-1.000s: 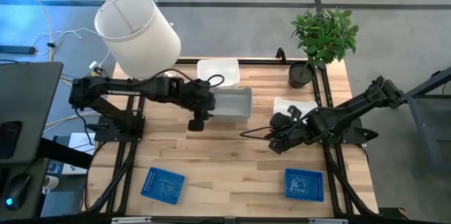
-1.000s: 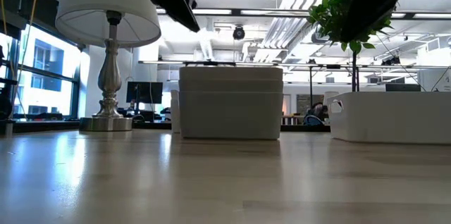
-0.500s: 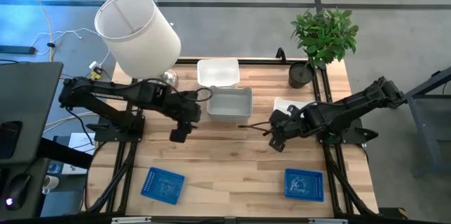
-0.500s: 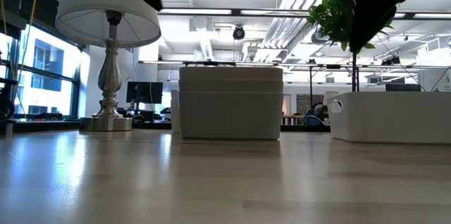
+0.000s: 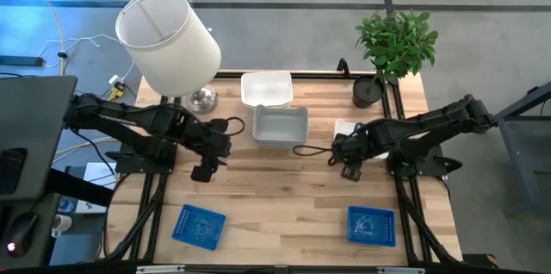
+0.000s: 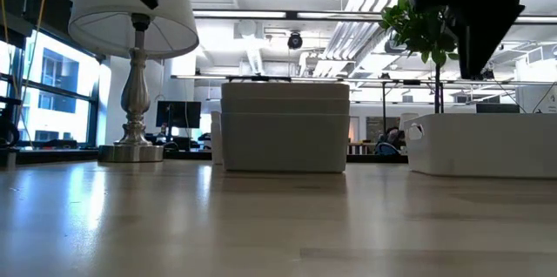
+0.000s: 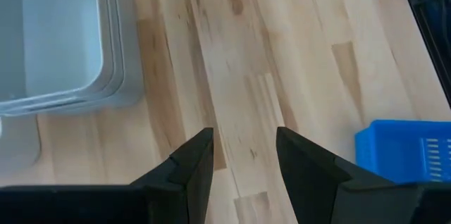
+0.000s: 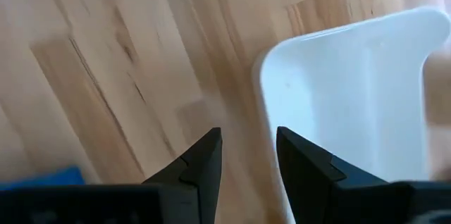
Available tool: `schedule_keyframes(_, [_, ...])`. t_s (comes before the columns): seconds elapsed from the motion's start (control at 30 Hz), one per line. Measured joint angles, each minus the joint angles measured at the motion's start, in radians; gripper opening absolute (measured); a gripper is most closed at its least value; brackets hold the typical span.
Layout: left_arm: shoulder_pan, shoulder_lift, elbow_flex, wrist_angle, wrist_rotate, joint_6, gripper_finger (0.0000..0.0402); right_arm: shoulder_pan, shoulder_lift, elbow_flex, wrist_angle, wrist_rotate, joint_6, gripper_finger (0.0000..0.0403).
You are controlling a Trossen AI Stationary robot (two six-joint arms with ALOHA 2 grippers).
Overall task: Stack baskets by color
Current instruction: Stack the white bin on top of the top white bins
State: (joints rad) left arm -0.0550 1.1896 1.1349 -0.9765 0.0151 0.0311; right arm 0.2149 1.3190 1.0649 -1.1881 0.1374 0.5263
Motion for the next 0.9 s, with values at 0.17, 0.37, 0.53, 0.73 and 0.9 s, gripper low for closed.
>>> schedule_keyframes(0.17, [-0.017,-0.014,-0.027,0.007,0.000,-0.049,0.0141,0.000,0.003,0.000,-0.015,-0.019,-0.148,0.0124])
schedule_keyframes(0.37, [-0.062,-0.031,-0.081,0.008,-0.001,-0.088,0.0141,0.000,0.046,0.000,-0.017,-0.022,-0.166,0.0124])
schedule_keyframes(0.53, [-0.106,-0.043,-0.132,0.046,-0.039,-0.139,0.0141,-0.001,0.114,0.000,-0.019,-0.007,-0.164,0.0124])
schedule_keyframes(0.73, [-0.148,-0.054,-0.159,0.038,-0.064,-0.187,0.0141,-0.029,0.200,0.000,-0.047,0.033,-0.127,0.0124])
schedule_keyframes(0.9, [-0.177,-0.058,-0.158,0.043,-0.073,-0.189,0.0141,-0.059,0.254,0.000,-0.065,0.037,-0.103,0.0124])
